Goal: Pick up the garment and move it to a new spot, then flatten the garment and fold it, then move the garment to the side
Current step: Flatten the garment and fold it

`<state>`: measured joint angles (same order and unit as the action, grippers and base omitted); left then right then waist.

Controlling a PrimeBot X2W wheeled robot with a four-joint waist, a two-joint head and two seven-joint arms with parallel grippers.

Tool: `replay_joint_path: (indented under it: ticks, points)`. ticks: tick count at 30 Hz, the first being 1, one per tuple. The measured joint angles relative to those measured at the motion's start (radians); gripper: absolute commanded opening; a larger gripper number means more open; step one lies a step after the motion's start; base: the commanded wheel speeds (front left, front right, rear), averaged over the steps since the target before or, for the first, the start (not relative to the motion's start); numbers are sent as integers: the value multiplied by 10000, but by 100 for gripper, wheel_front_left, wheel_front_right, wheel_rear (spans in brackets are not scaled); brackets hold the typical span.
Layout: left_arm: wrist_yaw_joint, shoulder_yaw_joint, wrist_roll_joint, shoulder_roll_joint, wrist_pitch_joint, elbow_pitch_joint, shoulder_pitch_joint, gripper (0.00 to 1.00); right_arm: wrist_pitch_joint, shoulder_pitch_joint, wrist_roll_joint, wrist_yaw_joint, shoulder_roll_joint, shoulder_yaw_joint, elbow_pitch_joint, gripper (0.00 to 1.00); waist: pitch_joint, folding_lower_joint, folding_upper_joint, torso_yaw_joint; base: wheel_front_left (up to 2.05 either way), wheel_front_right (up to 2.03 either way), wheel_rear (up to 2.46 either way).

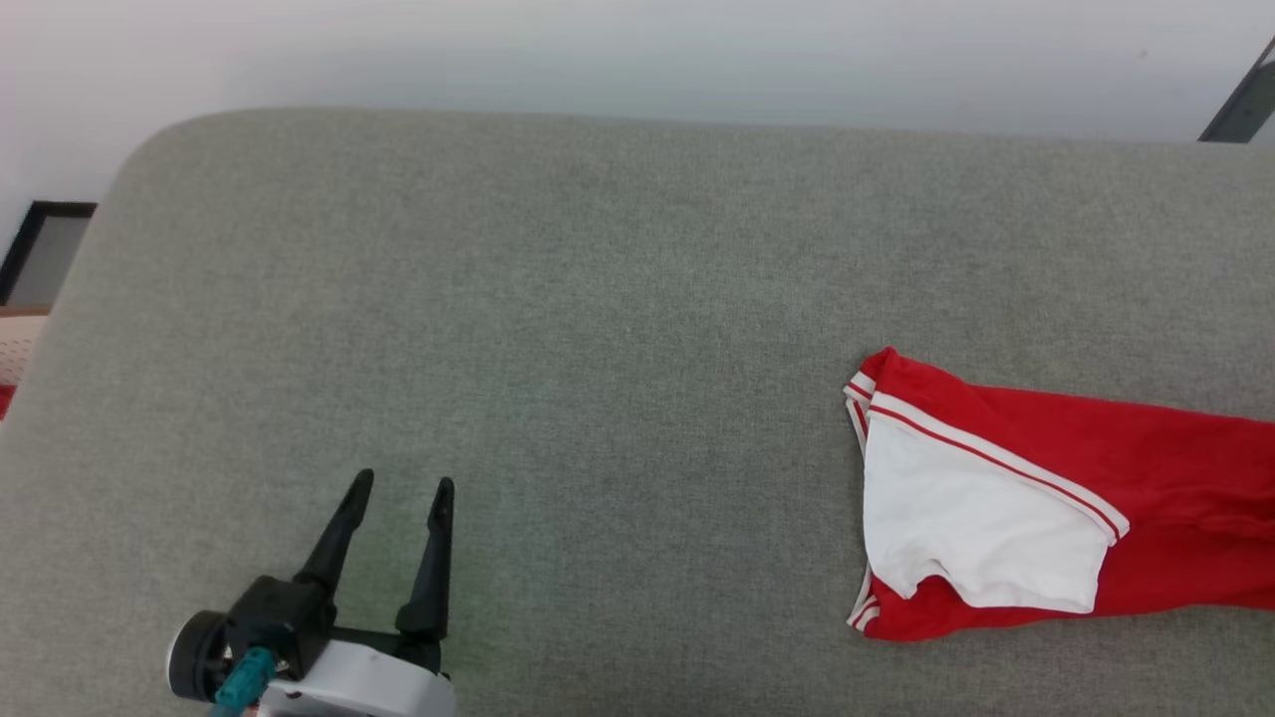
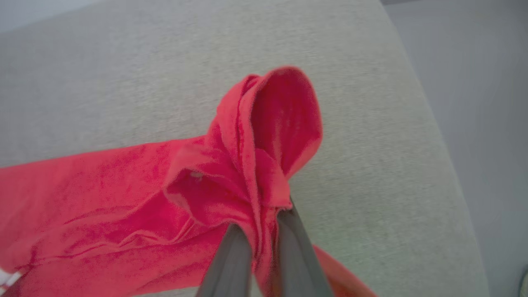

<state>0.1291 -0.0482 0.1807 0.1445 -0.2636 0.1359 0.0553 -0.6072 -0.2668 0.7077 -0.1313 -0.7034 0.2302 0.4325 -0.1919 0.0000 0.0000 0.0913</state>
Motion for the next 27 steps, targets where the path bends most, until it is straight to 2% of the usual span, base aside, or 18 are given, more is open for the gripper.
replay_joint_path:
  ticks: [9, 12, 17, 20, 27]
  points:
    - [0, -44, 136, -98, 0, 29, -276, 100, -1262, 845, 1231, 0, 1214, -2098, -4138, 0, 403, 0, 0, 221, 0, 0, 0]
    - [0, -121, 178, -155, 2, 19, -360, 100, -1678, 814, 1310, 0, 1770, -2991, -4939, 0, 473, 0, 0, 318, 0, 0, 0]
    - [2, -474, 280, -215, 0, -10, -343, 100, -1898, 177, 986, 0, 2451, -4286, -5129, 0, 476, 0, 0, 564, 0, 0, 0]
    - [0, -523, 391, -207, 2, -73, -289, 100, -1802, -278, 665, 0, 2514, -4984, -4893, 0, 411, 0, 0, 716, 0, 0, 0]
    - [0, -704, 418, -313, 0, -50, -127, 100, -1151, -831, 481, 0, 2748, -5544, -3739, 0, 194, 0, 0, 1030, 0, 0, 0]
